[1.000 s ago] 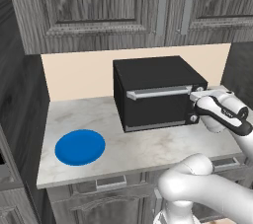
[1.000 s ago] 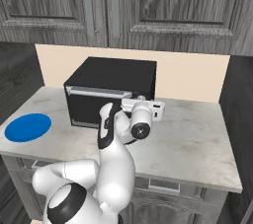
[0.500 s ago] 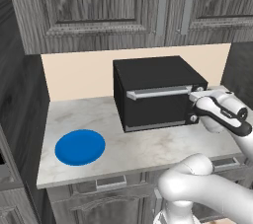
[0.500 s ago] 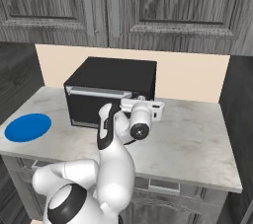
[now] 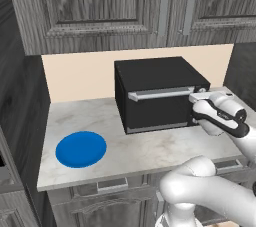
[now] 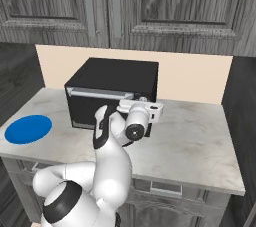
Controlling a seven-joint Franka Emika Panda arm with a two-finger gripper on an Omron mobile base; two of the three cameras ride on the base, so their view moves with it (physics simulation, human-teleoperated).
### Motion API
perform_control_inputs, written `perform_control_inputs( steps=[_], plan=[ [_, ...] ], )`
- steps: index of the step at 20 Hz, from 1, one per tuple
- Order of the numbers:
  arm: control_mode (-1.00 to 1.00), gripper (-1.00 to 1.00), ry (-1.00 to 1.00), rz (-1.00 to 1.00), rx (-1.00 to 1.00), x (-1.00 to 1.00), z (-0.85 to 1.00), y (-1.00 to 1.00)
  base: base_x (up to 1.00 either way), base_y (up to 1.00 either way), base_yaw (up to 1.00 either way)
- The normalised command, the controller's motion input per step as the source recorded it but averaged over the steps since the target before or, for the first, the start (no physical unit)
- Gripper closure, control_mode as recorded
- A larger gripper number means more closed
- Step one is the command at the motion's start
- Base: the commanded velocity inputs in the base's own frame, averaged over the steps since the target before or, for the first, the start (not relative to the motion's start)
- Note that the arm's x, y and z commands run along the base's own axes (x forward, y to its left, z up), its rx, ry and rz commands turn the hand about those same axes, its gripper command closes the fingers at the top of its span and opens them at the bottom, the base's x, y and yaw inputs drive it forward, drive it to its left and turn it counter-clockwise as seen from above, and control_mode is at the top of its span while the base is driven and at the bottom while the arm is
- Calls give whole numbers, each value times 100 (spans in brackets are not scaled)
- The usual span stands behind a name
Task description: Pull the toaster oven rack outwards. Pick up the baguette from the plate and place it on the toaster oven rack. Close the toaster oven door fully and set the temperature to the lowest setting.
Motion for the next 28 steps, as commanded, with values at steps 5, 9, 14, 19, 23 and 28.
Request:
perform_control_inputs(
  steps=[5, 9, 14, 19, 23, 28],
  plan=[
    [-100, 100, 0, 0, 0, 0, 0, 0, 0, 0, 0],
    [-100, 100, 0, 0, 0, 0, 0, 0, 0, 0, 0],
    [-100, 100, -1, 0, 0, 0, 0, 0, 0, 0, 0],
    [-100, 100, -6, 0, 0, 0, 0, 0, 0, 0, 0],
    [-100, 100, -6, 0, -1, 0, 0, 0, 0, 0, 0],
    [-100, 100, -1, 2, -6, 0, 0, 0, 0, 0, 0]
  ],
)
